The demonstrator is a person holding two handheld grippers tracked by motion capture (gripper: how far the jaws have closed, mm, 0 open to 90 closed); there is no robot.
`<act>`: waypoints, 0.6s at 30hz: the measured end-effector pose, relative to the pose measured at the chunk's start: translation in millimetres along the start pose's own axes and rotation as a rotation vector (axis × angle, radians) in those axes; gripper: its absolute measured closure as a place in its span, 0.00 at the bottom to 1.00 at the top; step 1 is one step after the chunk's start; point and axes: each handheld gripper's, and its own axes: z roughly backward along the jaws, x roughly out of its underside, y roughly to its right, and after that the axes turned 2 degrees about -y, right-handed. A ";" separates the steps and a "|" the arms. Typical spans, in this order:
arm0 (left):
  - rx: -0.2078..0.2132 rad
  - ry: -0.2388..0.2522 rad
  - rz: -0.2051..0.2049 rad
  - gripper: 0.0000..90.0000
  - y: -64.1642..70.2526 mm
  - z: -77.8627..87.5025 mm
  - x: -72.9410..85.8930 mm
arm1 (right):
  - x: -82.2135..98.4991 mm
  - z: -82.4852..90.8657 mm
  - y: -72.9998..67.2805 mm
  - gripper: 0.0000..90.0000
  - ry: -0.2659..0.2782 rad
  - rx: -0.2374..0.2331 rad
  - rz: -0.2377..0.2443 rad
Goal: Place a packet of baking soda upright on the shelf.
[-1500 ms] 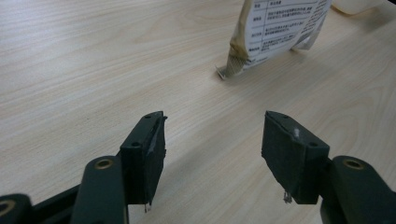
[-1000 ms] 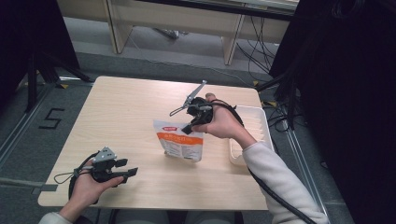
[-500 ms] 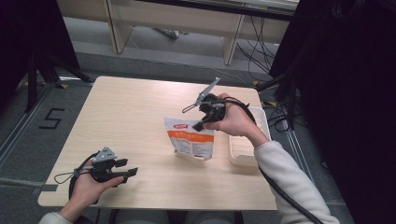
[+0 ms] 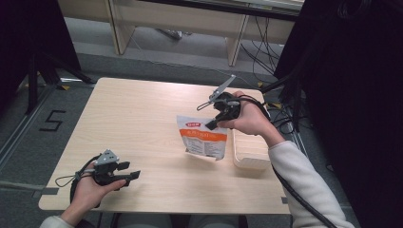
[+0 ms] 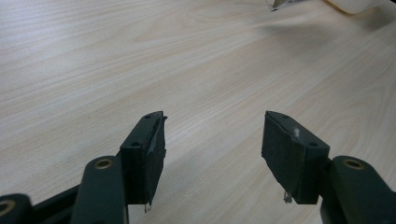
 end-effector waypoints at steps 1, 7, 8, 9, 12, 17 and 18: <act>0.000 0.001 0.002 0.43 0.0 0.0 0.0 | 1.0 1.9 0.3 1.00 -0.003 0.002 -0.001; -0.001 -0.001 0.002 0.43 0.1 0.0 0.0 | 7.2 11.2 5.7 1.00 0.000 0.008 -0.005; -0.001 -0.003 -0.002 0.43 0.0 0.0 -0.1 | 8.2 12.8 6.3 1.00 0.000 0.009 -0.009; -0.001 -0.003 -0.002 0.43 0.0 0.0 -0.1 | 8.2 12.8 6.3 1.00 0.000 0.009 -0.009; 0.000 0.001 0.001 0.43 0.3 -0.5 -0.1 | 10.7 17.6 8.3 1.00 0.010 0.009 -0.022; 0.001 -0.007 -0.006 0.43 -0.3 -0.2 -0.1 | 13.3 23.7 11.8 1.00 0.017 0.010 -0.020; -0.002 -0.007 -0.004 0.43 0.1 -0.4 0.0 | 14.0 25.8 12.3 1.00 0.017 0.016 -0.019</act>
